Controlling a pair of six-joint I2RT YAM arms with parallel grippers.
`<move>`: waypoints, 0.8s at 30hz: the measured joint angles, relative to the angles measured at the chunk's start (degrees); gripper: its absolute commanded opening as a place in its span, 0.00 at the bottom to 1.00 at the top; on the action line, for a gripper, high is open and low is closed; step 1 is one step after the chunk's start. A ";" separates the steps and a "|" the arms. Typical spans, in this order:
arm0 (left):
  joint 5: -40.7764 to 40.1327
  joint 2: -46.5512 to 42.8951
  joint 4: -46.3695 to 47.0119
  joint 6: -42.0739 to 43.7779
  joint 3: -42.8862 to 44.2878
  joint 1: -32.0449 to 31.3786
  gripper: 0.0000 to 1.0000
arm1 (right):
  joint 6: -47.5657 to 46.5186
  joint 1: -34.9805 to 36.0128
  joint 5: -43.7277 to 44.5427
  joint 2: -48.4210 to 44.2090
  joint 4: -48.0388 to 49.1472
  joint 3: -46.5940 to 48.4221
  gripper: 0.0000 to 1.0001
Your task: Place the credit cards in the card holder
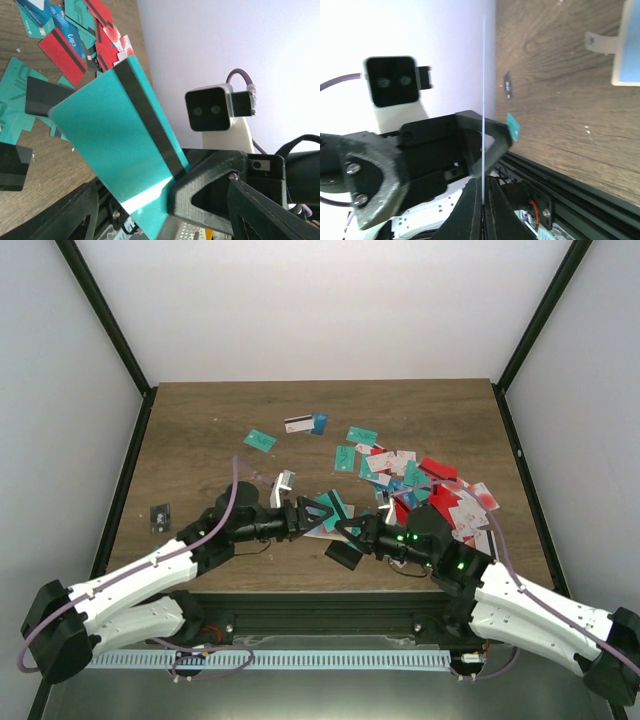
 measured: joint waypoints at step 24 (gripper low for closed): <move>5.64 3.45 5.33 1.05 4.72 5.60 0.04 | -5.66 -6.54 -7.02 0.72 0.28 4.87 0.73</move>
